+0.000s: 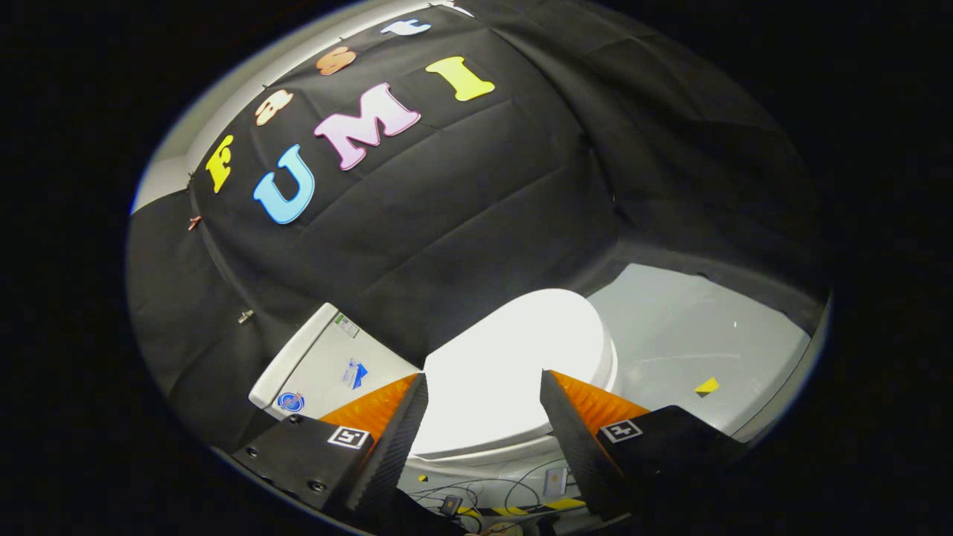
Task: Open the toilet lid.
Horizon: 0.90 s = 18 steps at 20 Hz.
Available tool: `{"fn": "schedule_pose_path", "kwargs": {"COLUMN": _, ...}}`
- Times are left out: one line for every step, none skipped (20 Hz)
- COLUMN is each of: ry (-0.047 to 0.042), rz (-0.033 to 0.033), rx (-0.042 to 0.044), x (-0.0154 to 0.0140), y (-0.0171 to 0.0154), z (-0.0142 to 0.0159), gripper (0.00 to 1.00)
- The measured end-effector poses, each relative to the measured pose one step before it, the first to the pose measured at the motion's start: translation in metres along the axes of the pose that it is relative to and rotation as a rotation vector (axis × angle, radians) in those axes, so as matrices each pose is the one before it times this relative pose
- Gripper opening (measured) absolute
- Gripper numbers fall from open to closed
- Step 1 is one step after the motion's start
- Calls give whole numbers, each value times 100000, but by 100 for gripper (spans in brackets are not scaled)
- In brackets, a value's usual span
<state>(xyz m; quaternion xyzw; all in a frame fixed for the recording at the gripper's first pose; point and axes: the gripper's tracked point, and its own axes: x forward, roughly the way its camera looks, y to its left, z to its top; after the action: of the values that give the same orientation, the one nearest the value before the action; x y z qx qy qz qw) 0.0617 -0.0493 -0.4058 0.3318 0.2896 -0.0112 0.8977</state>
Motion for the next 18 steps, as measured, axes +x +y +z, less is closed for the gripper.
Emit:
{"fn": "schedule_pose_path", "kwargs": {"ry": 1552, "rz": -141, "rx": 2657, "x": 529, "y": -775, "z": -653, "gripper": 97}}
{"fn": "schedule_pose_path", "kwargs": {"ry": 1894, "rz": -399, "rx": 2860, "x": 693, "y": -974, "z": -719, "gripper": 97}}
{"fn": "schedule_pose_path", "kwargs": {"ry": 1893, "rz": -702, "rx": 2840, "x": 537, "y": -1084, "z": -753, "gripper": 97}}
{"fn": "schedule_pose_path", "kwargs": {"ry": 1770, "rz": -502, "rx": 3036, "x": 506, "y": -920, "z": -533, "gripper": 97}}
{"fn": "schedule_pose_path", "kwargs": {"ry": 1304, "rz": -577, "rx": 3209, "x": 594, "y": -952, "z": -512, "gripper": 95}}
{"fn": "schedule_pose_path", "kwargs": {"ry": 1078, "rz": -588, "rx": 3211, "x": 396, "y": -977, "z": -254, "gripper": 93}}
{"fn": "schedule_pose_path", "kwargs": {"ry": 332, "rz": -621, "rx": 2012, "x": 285, "y": -721, "z": -106, "gripper": 93}}
{"fn": "schedule_pose_path", "kwargs": {"ry": 9, "rz": -857, "rx": 1680, "x": 343, "y": -824, "z": -192, "gripper": 93}}
{"fn": "schedule_pose_path", "kwargs": {"ry": 126, "rz": -1137, "rx": 1604, "x": 328, "y": -959, "z": -93, "gripper": 93}}
{"fn": "schedule_pose_path", "kwargs": {"ry": 572, "rz": -1372, "rx": 2564, "x": 346, "y": -1100, "z": -220, "gripper": 91}}
{"fn": "schedule_pose_path", "kwargs": {"ry": 480, "rz": -882, "rx": 2667, "x": 348, "y": -940, "z": -61, "gripper": 91}}
{"fn": "schedule_pose_path", "kwargs": {"ry": 576, "rz": -959, "rx": 3273, "x": 157, "y": -886, "z": -76, "gripper": 91}}
{"fn": "schedule_pose_path", "kwargs": {"ry": 564, "rz": -1097, "rx": 3241, "x": 350, "y": -907, "z": -80, "gripper": 88}}
{"fn": "schedule_pose_path", "kwargs": {"ry": 560, "rz": -996, "rx": 2892, "x": 297, "y": -814, "z": -254, "gripper": 87}}
{"fn": "schedule_pose_path", "kwargs": {"ry": 794, "rz": -648, "rx": 2271, "x": 455, "y": -798, "z": -242, "gripper": 81}}
{"fn": "schedule_pose_path", "kwargs": {"ry": 734, "rz": 240, "rx": 2152, "x": 322, "y": -458, "z": -330, "gripper": 82}}
{"fn": "schedule_pose_path", "kwargs": {"ry": 737, "rz": 1402, "rx": 2635, "x": 390, "y": -182, "z": -189, "gripper": 81}}
{"fn": "schedule_pose_path", "kwargs": {"ry": 586, "rz": 927, "rx": 2884, "x": 211, "y": -180, "z": -218, "gripper": 75}}
